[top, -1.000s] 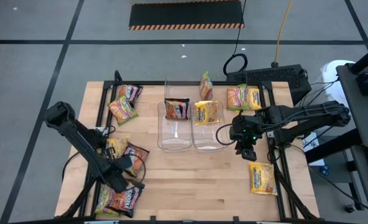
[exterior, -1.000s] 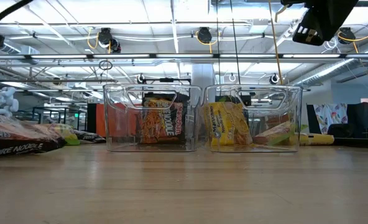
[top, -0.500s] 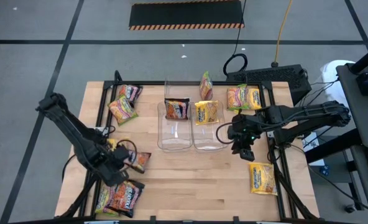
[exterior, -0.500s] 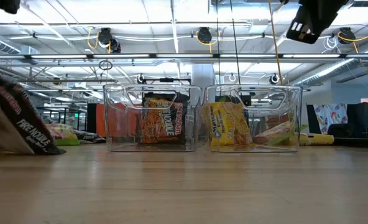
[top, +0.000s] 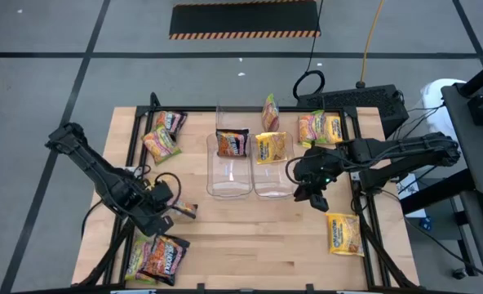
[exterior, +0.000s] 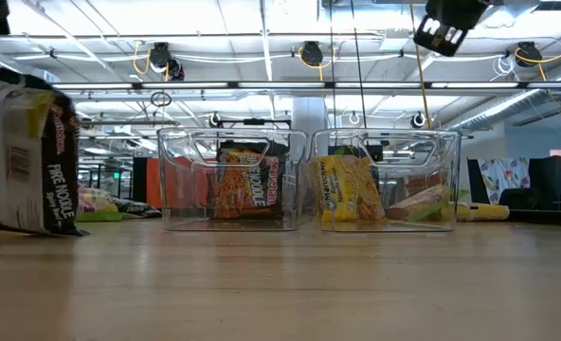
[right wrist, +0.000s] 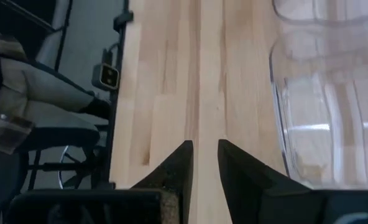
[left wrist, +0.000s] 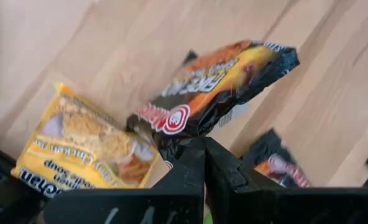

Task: Sort Maruchan noodles
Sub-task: Put the black noodle pack into the left transparent bin

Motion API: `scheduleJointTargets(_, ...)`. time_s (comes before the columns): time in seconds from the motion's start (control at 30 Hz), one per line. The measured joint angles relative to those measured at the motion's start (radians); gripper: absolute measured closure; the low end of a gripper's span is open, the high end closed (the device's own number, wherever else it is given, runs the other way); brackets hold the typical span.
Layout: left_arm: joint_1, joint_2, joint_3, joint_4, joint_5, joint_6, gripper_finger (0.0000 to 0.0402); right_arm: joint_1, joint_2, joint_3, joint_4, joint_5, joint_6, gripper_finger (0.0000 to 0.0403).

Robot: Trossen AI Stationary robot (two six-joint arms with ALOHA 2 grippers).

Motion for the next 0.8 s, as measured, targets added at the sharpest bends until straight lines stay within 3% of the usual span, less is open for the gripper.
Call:
scheduleJointTargets(0.3, 0.037, 0.0, 0.04, 0.005, -0.077, -0.005, 0.0401, 0.0, 0.0, 0.0, 0.241, 0.0, -0.009, 0.0335)
scheduleJointTargets(0.8, 0.054, 0.0, 0.084, 0.014, -0.141, -0.006, 0.0401, 0.0, 0.035, 0.0, 0.333, 0.102, -0.078, 0.0335)
